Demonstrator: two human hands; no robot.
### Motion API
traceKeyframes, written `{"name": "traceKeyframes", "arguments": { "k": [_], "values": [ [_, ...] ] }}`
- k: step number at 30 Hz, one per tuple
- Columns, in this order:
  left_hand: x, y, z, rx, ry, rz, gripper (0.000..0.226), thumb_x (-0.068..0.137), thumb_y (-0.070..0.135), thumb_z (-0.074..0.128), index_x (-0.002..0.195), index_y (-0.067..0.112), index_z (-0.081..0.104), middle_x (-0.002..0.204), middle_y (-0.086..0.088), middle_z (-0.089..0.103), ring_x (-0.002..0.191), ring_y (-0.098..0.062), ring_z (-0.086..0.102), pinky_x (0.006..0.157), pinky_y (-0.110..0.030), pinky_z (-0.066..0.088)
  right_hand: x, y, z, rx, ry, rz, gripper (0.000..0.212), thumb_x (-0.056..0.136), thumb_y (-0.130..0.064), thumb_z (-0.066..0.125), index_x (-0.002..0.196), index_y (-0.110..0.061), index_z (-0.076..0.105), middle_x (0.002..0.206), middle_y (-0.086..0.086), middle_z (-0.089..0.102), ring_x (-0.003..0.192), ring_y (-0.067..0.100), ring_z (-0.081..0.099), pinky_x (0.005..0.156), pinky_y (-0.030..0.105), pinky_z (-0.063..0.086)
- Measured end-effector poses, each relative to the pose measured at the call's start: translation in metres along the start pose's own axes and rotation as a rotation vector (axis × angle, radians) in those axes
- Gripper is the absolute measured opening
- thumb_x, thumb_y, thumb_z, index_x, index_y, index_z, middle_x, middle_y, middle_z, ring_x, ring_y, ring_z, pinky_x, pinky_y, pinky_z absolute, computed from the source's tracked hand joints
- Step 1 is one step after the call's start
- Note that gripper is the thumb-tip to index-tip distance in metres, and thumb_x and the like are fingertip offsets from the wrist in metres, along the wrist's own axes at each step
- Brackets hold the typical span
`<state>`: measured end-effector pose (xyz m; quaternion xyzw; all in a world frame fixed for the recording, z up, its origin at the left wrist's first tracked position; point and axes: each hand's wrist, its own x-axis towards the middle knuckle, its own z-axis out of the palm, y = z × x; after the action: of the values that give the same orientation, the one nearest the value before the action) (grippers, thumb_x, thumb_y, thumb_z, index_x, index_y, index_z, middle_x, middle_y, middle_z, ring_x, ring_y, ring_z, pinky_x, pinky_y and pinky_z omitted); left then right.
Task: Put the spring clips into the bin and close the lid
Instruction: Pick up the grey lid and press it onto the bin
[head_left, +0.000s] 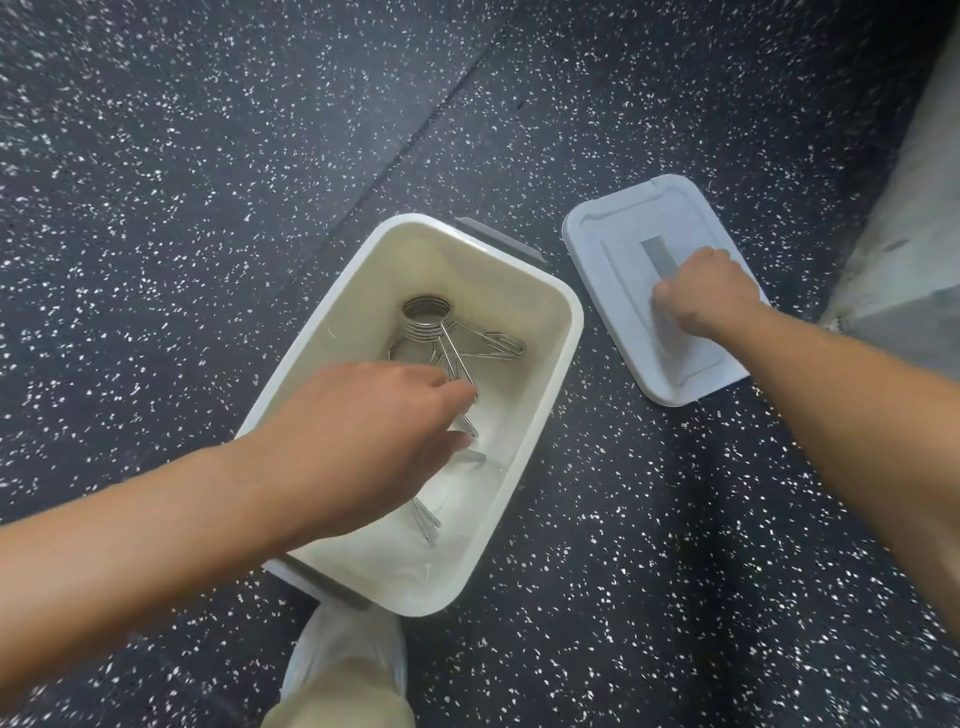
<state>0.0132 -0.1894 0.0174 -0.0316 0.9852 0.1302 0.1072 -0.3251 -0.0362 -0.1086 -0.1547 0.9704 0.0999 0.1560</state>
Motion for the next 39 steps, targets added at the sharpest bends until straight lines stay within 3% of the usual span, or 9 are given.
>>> {"name": "traceKeyframes", "arguments": {
  "k": [4, 13, 20, 22, 25, 29, 33, 36, 39],
  "values": [
    [-0.001, -0.002, -0.004, 0.026, 0.008, -0.005, 0.033, 0.097, 0.051, 0.033, 0.107, 0.028, 0.054, 0.100, 0.008, 0.065, 0.089, -0.023, 0.066, 0.069, -0.040, 0.052, -0.001, 0.007, 0.000, -0.137, 0.017, -0.088, 0.049, 0.084, -0.026, 0.048, 0.123, 0.004, 0.053, 0.119, 0.022, 0.060, 0.097, 0.038, 0.059, 0.075, 0.039, 0.041],
    [-0.011, -0.007, -0.013, 0.022, 0.063, -0.043, 0.033, 0.093, 0.052, 0.034, 0.104, 0.030, 0.057, 0.093, 0.011, 0.065, 0.081, -0.022, 0.066, 0.059, -0.037, 0.050, -0.073, 0.032, -0.033, -0.097, 0.013, -0.147, 0.037, 0.086, -0.038, 0.043, 0.093, -0.003, 0.053, 0.077, 0.009, 0.051, 0.074, 0.033, 0.053, 0.067, 0.037, 0.040],
    [-0.023, -0.004, -0.017, -0.026, 0.114, -0.080, 0.028, 0.094, 0.052, 0.039, 0.105, 0.033, 0.057, 0.094, 0.014, 0.066, 0.081, -0.020, 0.066, 0.058, -0.035, 0.051, -0.162, 0.046, -0.062, 0.031, -0.025, -0.099, 0.042, 0.091, -0.045, 0.038, 0.071, -0.010, 0.049, 0.067, 0.007, 0.049, 0.059, 0.026, 0.049, 0.053, 0.034, 0.035],
    [-0.026, -0.004, -0.018, -0.041, 0.118, -0.093, 0.028, 0.095, 0.053, 0.039, 0.106, 0.034, 0.056, 0.095, 0.014, 0.066, 0.081, -0.021, 0.065, 0.060, -0.036, 0.052, -0.179, 0.045, -0.075, 0.060, -0.033, -0.084, 0.046, 0.090, -0.047, 0.037, 0.071, -0.009, 0.054, 0.067, 0.009, 0.053, 0.058, 0.025, 0.050, 0.049, 0.032, 0.033],
    [-0.031, -0.006, -0.022, -0.056, 0.130, -0.126, 0.027, 0.095, 0.054, 0.037, 0.105, 0.035, 0.054, 0.094, 0.012, 0.065, 0.078, -0.022, 0.064, 0.059, -0.038, 0.053, -0.202, 0.038, -0.091, 0.155, -0.112, -0.075, 0.053, 0.081, -0.048, 0.036, 0.066, -0.009, 0.067, 0.060, 0.010, 0.063, 0.054, 0.027, 0.059, 0.050, 0.032, 0.043],
    [-0.032, -0.010, -0.029, -0.093, 0.221, -0.230, 0.024, 0.097, 0.050, 0.041, 0.098, 0.032, 0.057, 0.090, 0.010, 0.064, 0.078, -0.023, 0.061, 0.060, -0.040, 0.053, -0.229, 0.013, -0.099, 0.286, -0.182, -0.134, 0.050, 0.084, -0.046, 0.042, 0.062, -0.010, 0.070, 0.048, 0.001, 0.052, 0.049, 0.027, 0.056, 0.046, 0.031, 0.039],
    [-0.031, -0.023, -0.034, -0.104, 0.304, -0.367, 0.026, 0.096, 0.047, 0.046, 0.100, 0.025, 0.060, 0.084, 0.008, 0.053, 0.088, -0.026, 0.054, 0.068, -0.045, 0.051, -0.245, -0.029, -0.086, 0.383, -0.159, -0.219, 0.043, 0.095, -0.051, 0.046, 0.067, -0.019, 0.041, 0.056, 0.000, 0.039, 0.054, 0.026, 0.042, 0.045, 0.032, 0.025],
    [-0.033, -0.033, -0.036, -0.093, 0.291, -0.432, 0.031, 0.095, 0.047, 0.046, 0.109, 0.023, 0.059, 0.093, 0.004, 0.051, 0.098, -0.028, 0.050, 0.074, -0.049, 0.050, -0.252, -0.063, -0.080, 0.465, -0.208, -0.244, 0.041, 0.097, -0.049, 0.047, 0.073, -0.016, 0.045, 0.066, 0.002, 0.046, 0.062, 0.028, 0.044, 0.053, 0.035, 0.031],
    [-0.038, -0.038, -0.037, -0.104, 0.294, -0.471, 0.033, 0.095, 0.043, 0.048, 0.118, 0.021, 0.057, 0.116, -0.004, 0.056, 0.110, -0.030, 0.046, 0.079, -0.050, 0.048, -0.259, -0.093, -0.084, 0.532, -0.266, -0.250, 0.031, 0.099, -0.041, 0.048, 0.082, -0.015, 0.053, 0.075, 0.003, 0.052, 0.073, 0.030, 0.048, 0.064, 0.033, 0.035]
  ]
}}
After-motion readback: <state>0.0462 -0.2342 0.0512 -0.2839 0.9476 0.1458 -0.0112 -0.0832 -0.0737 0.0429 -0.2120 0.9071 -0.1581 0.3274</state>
